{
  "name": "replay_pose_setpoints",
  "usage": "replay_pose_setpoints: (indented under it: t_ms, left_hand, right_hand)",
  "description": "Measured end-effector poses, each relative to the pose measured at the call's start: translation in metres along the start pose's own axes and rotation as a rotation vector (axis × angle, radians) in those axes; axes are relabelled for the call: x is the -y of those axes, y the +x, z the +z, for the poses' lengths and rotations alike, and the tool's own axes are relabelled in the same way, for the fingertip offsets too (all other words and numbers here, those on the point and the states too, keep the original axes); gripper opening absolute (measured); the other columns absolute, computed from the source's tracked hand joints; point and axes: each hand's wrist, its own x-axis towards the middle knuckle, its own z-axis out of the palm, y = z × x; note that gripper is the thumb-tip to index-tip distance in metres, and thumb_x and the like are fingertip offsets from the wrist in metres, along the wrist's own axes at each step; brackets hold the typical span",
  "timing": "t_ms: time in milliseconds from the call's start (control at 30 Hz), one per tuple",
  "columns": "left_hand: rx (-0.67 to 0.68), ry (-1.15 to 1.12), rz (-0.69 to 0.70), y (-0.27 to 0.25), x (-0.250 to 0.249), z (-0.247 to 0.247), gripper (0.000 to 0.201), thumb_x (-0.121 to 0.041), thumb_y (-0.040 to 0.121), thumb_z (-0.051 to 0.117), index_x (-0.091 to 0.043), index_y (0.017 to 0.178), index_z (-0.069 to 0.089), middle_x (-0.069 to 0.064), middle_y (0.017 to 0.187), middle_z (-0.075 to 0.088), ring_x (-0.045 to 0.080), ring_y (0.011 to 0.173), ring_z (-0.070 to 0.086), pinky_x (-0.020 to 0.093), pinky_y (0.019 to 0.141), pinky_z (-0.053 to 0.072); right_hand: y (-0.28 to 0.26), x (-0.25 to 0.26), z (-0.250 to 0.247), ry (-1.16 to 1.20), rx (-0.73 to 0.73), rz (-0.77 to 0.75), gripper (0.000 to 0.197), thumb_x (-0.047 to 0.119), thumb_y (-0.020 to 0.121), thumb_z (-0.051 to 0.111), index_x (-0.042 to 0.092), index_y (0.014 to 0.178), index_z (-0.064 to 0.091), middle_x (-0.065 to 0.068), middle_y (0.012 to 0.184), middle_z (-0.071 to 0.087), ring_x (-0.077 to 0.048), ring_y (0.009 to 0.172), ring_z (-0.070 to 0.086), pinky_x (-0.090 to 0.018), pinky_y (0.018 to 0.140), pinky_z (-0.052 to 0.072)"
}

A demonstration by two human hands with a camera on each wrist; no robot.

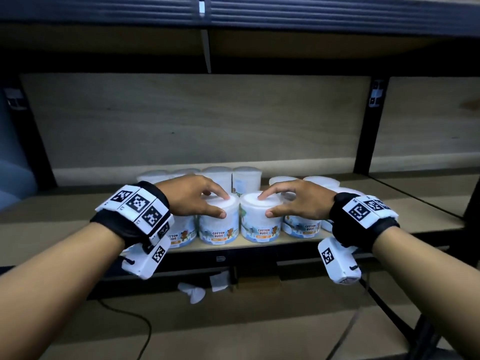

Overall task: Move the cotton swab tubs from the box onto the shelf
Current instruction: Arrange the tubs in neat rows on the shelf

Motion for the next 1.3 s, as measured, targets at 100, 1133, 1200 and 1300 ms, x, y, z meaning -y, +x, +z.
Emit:
replay_pose_setpoints:
  t_ms: [100, 1133, 1200, 1300]
  left_hand:
    - [-0.002, 0.023, 0.027, 0.003, 0.003, -0.002, 0.048, -0.058, 0.078, 0.071, -0.041, 0.122, 0.064, -0.019, 0.128, 0.060, 0.006, 0.114, 0.056, 0.029, 0.099, 0.046]
    - [0.231, 0.158, -0.102, 0.190, 0.079, -0.056, 0.077, -0.050, 0.077, 0.077, -0.036, 0.143, 0.041, -0.013, 0.144, 0.046, 0.007, 0.123, 0.047, 0.022, 0.094, 0.033]
    - [0.266, 0.185, -0.113, 0.198, 0.079, -0.053, 0.078, -0.050, 0.077, 0.076, -0.037, 0.145, 0.039, -0.011, 0.146, 0.043, 0.011, 0.128, 0.045, 0.024, 0.096, 0.032]
    - [0.311, 0.243, -0.133, 0.204, 0.080, -0.048, 0.078, -0.049, 0.078, 0.076, -0.038, 0.146, 0.038, -0.012, 0.147, 0.041, 0.011, 0.128, 0.045, 0.024, 0.096, 0.032]
  right_hand:
    - [0.004, -0.002, -0.003, 0.017, 0.037, 0.005, 0.036, 0.041, 0.081, 0.078, 0.037, 0.115, 0.068, 0.017, 0.124, 0.062, 0.001, 0.119, 0.054, -0.001, 0.097, 0.036]
    - [0.235, -0.009, -0.038, -0.276, 0.360, 0.395, 0.082, 0.055, 0.076, 0.077, 0.036, 0.144, 0.037, -0.001, 0.128, 0.043, -0.032, 0.105, 0.061, -0.039, 0.078, 0.060]
    - [0.240, -0.009, -0.035, -0.263, 0.366, 0.425, 0.081, 0.052, 0.076, 0.078, 0.033, 0.144, 0.039, -0.005, 0.131, 0.042, -0.035, 0.103, 0.063, -0.042, 0.080, 0.060]
    - [0.244, -0.007, -0.032, -0.284, 0.373, 0.435, 0.079, 0.050, 0.077, 0.079, 0.026, 0.143, 0.043, -0.005, 0.124, 0.044, -0.037, 0.101, 0.063, -0.042, 0.077, 0.061]
